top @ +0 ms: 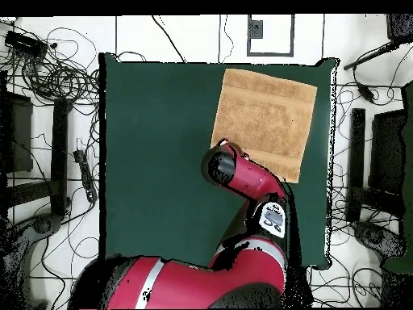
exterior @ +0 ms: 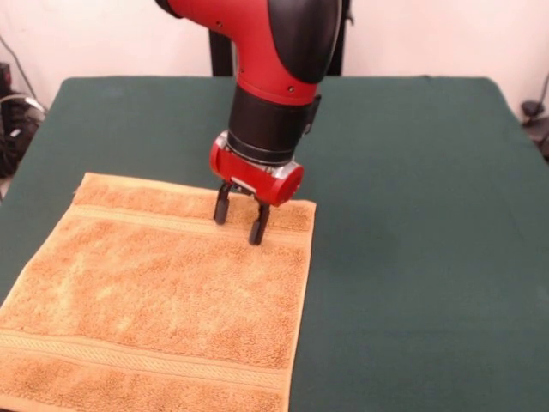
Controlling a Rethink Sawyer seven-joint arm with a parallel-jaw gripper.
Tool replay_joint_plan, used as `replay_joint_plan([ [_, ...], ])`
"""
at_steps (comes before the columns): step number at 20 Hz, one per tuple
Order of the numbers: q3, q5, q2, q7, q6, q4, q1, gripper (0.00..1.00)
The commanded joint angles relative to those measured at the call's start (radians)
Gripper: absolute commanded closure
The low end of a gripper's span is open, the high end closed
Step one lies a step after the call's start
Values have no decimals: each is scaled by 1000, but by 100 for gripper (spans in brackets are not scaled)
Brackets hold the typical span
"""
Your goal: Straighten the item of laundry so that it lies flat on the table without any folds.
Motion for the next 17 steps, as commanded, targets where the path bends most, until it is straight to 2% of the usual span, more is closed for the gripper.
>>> replay_joint_plan([
  [1, 153, 39, 57, 226, 82, 152, 45, 0],
  [6, 164, 29, 44, 204, 79, 152, 23, 0],
  [11, 142, 25, -28, 176, 177, 141, 11, 0],
  [14, 82, 7, -109, 140, 326, 83, 6, 0],
  [17, 23, -35, -190, 66, 523, -72, -43, 0],
])
